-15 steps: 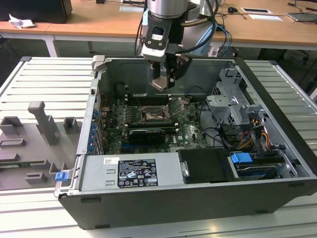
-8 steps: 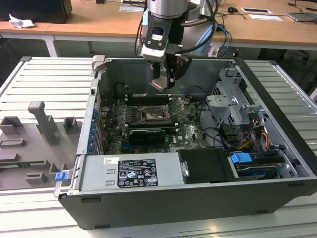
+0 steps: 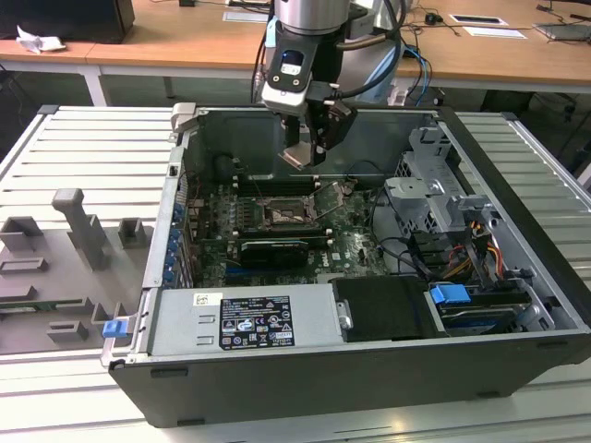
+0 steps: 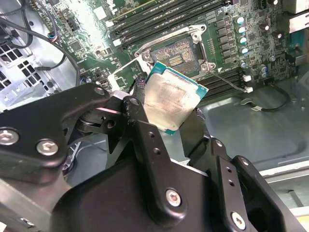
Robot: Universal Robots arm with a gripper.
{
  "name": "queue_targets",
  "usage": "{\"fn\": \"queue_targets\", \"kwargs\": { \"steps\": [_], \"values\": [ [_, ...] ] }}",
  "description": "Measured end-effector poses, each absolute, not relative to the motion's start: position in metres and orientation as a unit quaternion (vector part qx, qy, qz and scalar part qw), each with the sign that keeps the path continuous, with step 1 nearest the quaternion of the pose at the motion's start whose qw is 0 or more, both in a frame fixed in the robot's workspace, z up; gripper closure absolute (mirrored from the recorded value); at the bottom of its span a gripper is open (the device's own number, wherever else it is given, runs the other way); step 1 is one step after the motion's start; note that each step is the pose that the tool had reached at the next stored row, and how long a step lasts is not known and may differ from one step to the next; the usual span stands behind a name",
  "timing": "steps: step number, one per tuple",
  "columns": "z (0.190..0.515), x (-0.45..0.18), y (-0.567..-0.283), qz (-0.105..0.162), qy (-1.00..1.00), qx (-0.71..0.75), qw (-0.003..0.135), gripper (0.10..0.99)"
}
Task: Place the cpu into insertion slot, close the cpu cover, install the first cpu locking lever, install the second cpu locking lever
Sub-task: 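Place the cpu into insertion slot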
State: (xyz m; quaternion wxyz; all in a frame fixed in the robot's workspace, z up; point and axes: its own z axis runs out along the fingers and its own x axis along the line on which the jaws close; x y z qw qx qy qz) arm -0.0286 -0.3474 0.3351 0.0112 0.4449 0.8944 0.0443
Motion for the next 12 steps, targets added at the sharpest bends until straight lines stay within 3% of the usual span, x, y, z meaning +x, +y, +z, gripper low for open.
{"fn": "queue_targets", "kwargs": {
  "steps": [12],
  "values": [
    [0.3350,-0.0286,-0.3474,0.044,0.882,0.468,0.012,0.557]
  ]
}}
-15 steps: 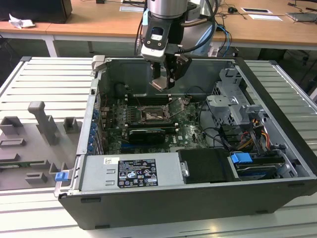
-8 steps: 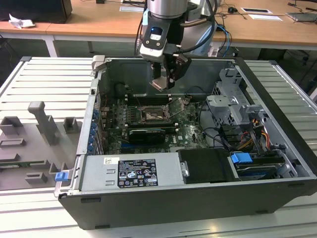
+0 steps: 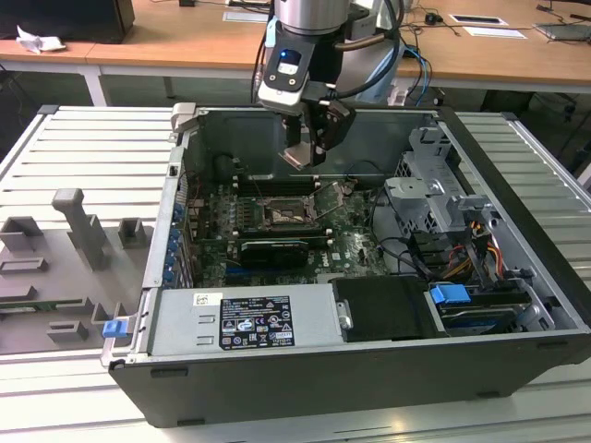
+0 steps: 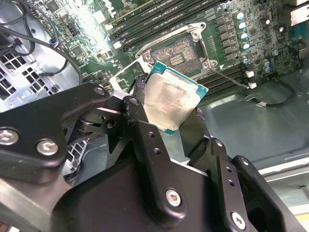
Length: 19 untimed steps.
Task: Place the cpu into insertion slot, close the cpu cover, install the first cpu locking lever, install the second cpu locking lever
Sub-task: 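Place the cpu into insertion slot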
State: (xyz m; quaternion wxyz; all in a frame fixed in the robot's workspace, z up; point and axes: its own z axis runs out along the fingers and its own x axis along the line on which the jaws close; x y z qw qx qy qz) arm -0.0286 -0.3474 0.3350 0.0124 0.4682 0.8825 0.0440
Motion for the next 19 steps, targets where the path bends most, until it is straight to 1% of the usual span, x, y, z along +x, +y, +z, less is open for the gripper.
{"fn": "queue_targets", "kwargs": {
  "steps": [11,19],
  "values": [
    [0.3345,-0.0286,-0.3473,0.043,0.867,0.496,0.014,0.557],
    [0.3335,-0.0286,-0.3474,0.042,0.836,0.547,0.017,0.557]
  ]
}}
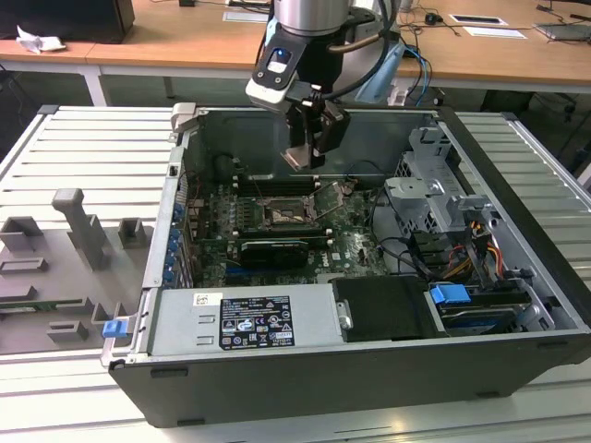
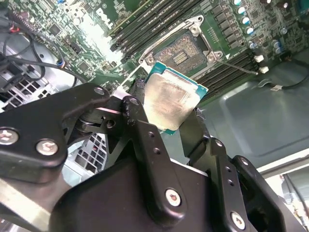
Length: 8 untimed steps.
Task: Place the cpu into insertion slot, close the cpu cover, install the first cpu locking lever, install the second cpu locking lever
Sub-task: 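Place the cpu into insertion slot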
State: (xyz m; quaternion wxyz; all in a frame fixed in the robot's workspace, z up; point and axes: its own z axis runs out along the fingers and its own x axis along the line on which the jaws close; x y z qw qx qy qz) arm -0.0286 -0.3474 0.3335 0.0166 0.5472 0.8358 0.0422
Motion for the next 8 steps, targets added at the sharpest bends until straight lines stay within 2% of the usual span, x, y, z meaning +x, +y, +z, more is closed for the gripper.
{"fn": "queue_targets", "kwargs": {
  "steps": [8],
  "values": [
    [0.3303,-0.0286,-0.3473,0.042,0.828,0.559,0.017,0.557]
  ]
}}
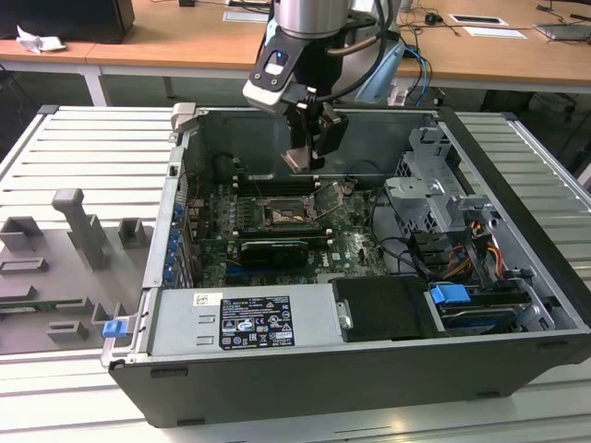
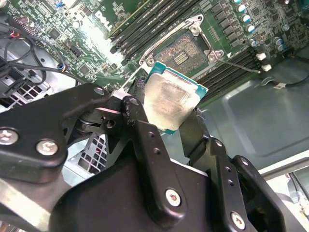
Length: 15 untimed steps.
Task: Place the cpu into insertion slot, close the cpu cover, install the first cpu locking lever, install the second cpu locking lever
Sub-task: 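Place the cpu into insertion slot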
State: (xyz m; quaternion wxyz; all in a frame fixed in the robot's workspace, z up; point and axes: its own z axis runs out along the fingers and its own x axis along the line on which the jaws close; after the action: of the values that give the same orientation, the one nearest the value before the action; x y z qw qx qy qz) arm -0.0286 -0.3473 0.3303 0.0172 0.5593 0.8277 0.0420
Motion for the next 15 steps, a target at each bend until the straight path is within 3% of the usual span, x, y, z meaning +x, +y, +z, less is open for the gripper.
{"fn": "queue_targets", "kwargs": {
  "steps": [15],
  "values": [
    [0.3241,-0.0289,-0.3473,0.040,0.792,0.609,0.020,0.557]
  ]
}}
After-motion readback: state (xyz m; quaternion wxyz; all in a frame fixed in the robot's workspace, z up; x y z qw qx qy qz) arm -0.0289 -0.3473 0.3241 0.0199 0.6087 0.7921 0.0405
